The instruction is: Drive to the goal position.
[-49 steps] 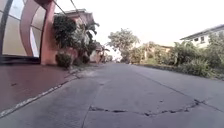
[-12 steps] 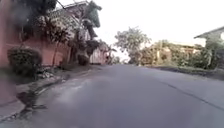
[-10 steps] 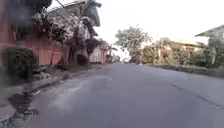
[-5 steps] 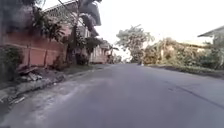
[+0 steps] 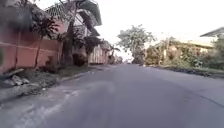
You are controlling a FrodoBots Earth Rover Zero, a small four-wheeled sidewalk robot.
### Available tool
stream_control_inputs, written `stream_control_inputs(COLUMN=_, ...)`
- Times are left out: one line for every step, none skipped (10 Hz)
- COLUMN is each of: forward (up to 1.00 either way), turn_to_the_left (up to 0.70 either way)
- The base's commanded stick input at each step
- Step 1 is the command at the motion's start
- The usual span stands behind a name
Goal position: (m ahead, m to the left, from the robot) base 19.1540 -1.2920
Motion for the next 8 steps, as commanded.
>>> stream_control_inputs(forward=1.0, turn_to_the_left=0.0)
stream_control_inputs(forward=1.0, turn_to_the_left=0.0)
stream_control_inputs(forward=1.0, turn_to_the_left=0.0)
stream_control_inputs(forward=1.0, turn_to_the_left=0.0)
stream_control_inputs(forward=1.0, turn_to_the_left=0.0)
stream_control_inputs(forward=1.0, turn_to_the_left=0.0)
stream_control_inputs(forward=1.0, turn_to_the_left=0.0)
stream_control_inputs(forward=1.0, turn_to_the_left=0.0)
